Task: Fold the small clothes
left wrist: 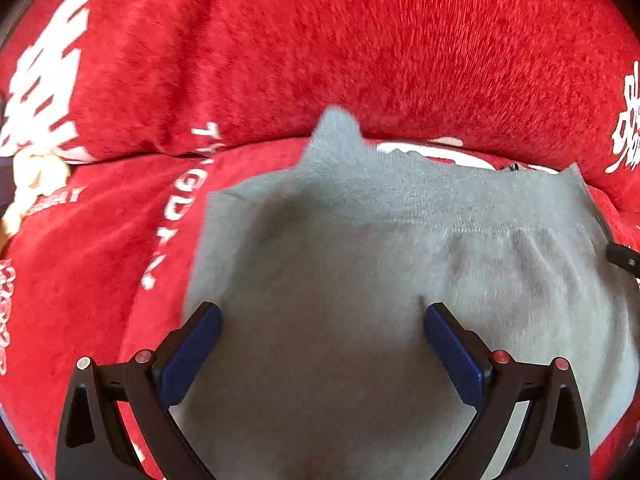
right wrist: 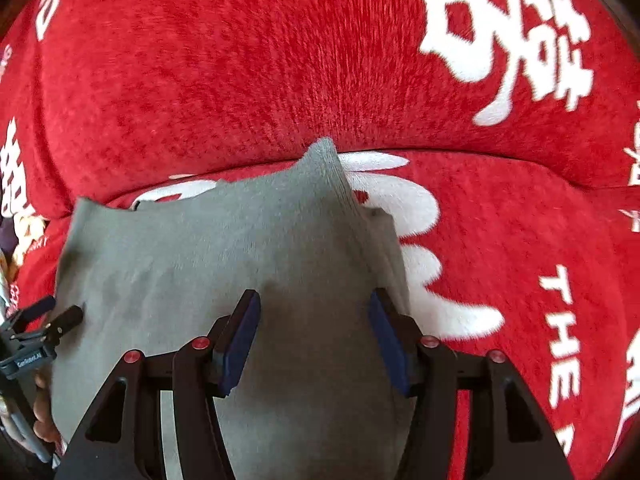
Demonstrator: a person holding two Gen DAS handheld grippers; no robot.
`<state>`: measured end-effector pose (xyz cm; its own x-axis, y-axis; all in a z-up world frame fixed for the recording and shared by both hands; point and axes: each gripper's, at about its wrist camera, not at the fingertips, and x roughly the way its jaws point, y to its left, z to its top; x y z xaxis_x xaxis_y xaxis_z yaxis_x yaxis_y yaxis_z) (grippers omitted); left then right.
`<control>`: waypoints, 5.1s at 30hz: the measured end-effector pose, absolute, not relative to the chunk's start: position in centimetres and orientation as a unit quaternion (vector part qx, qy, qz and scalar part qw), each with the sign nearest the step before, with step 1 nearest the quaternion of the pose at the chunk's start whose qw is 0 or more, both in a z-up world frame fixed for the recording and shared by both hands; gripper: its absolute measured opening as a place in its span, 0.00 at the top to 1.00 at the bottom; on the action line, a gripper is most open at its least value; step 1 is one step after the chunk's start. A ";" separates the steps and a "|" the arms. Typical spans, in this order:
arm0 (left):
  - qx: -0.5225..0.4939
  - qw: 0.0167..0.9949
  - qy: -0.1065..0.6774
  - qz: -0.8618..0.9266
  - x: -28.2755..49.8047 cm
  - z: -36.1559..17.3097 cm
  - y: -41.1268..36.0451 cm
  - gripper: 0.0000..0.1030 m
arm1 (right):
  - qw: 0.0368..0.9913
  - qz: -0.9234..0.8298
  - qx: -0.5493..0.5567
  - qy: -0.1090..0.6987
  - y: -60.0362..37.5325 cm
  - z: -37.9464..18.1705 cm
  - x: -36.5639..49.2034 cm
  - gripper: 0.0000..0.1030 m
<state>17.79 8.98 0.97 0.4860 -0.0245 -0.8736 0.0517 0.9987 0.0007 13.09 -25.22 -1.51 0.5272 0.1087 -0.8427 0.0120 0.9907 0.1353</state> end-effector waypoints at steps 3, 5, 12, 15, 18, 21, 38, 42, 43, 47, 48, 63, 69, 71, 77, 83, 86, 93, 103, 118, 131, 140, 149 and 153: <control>-0.014 0.875 0.484 -0.025 14.6 2.8 10.9 0.01 | 0.886 0.050 0.041 0.458 -24.5 0.3 8.7 0.41; -0.029 0.880 0.474 -0.031 12.2 3.6 12.4 0.01 | 0.893 0.059 0.034 0.445 -24.6 0.9 6.0 0.39; -0.099 0.863 0.493 -0.053 7.8 2.2 18.6 0.01 | 0.887 0.028 0.089 0.451 -28.1 -0.1 1.2 0.37; -0.142 0.853 0.499 -0.063 8.2 1.7 19.0 0.01 | 0.875 0.044 0.128 0.465 -28.9 -1.0 1.4 0.37; -0.134 0.853 0.499 -0.072 8.5 1.8 17.6 0.23 | 0.865 0.046 0.128 0.483 -28.7 -2.2 1.7 0.38; -0.102 0.844 0.521 -0.080 8.2 1.4 16.1 0.55 | 0.865 0.056 0.134 0.480 -28.7 -2.3 1.1 0.67; -0.033 0.880 0.469 -0.067 3.8 4.5 16.3 0.07 | 0.891 0.037 0.106 0.441 -29.5 0.4 -1.9 0.63; -0.052 0.904 0.418 -0.070 3.6 7.4 15.1 0.05 | 0.911 0.051 0.058 0.406 -26.3 1.9 -1.9 0.42; -0.052 0.904 0.419 -0.072 4.2 7.6 14.1 0.05 | 0.910 0.058 0.045 0.408 -25.1 2.0 -1.5 0.42; -0.005 0.894 0.442 -0.065 6.4 5.7 10.0 0.05 | 0.897 0.077 0.023 0.435 -22.0 0.4 0.1 0.42; 0.011 0.887 0.458 -0.056 7.0 4.3 9.2 0.05 | 0.888 0.072 0.023 0.454 -21.9 -0.6 0.6 0.42; -0.032 0.889 0.458 -0.003 5.4 3.0 13.6 0.05 | 0.888 0.061 0.040 0.454 -23.0 0.1 -0.3 0.42; -0.233 0.839 0.480 -0.102 5.3 -0.1 20.0 0.01 | 0.885 0.083 0.027 0.458 -20.6 0.1 -0.8 0.42; -0.256 0.830 0.482 -0.112 5.8 -0.4 20.3 0.01 | 0.884 0.093 0.025 0.457 -19.7 0.3 -0.8 0.42; -0.297 0.805 0.485 -0.170 7.7 -0.5 18.3 0.01 | 0.886 0.148 -0.025 0.440 -14.8 1.3 -0.9 0.42; -0.329 0.798 0.475 -0.173 9.2 -0.5 18.3 0.23 | 0.878 0.172 -0.063 0.442 -11.1 0.8 -1.0 0.42; -0.337 0.777 0.500 -0.181 9.5 -1.6 18.5 0.72 | 0.875 0.172 -0.059 0.449 -11.1 0.6 -0.6 0.42; -0.256 0.834 0.469 -0.137 8.3 -0.1 16.4 0.74 | 0.867 0.169 -0.017 0.469 -11.6 2.3 4.1 0.41; -0.141 0.890 0.424 -0.085 6.8 1.8 13.4 0.75 | 0.804 0.179 0.052 0.565 -4.6 2.0 16.8 0.31; -0.090 0.897 0.429 -0.061 6.7 1.8 12.0 0.75 | 0.694 0.160 -0.096 0.696 13.1 -5.1 24.6 0.14; -0.106 0.891 0.436 -0.065 7.0 1.4 12.8 0.75 | 0.703 0.141 -0.217 0.662 14.6 -4.7 22.3 0.78; -0.089 0.893 0.437 -0.056 6.3 1.6 12.1 0.75 | 0.735 0.200 -0.140 0.633 9.6 -1.6 21.5 0.82; 0.002 0.919 0.394 -0.012 3.4 5.4 7.9 0.75 | 0.761 0.246 -0.069 0.597 4.9 3.8 22.6 0.83; 0.038 0.921 0.387 0.000 2.7 6.5 4.8 0.75 | 0.763 0.258 -0.044 0.591 2.2 4.5 22.9 0.83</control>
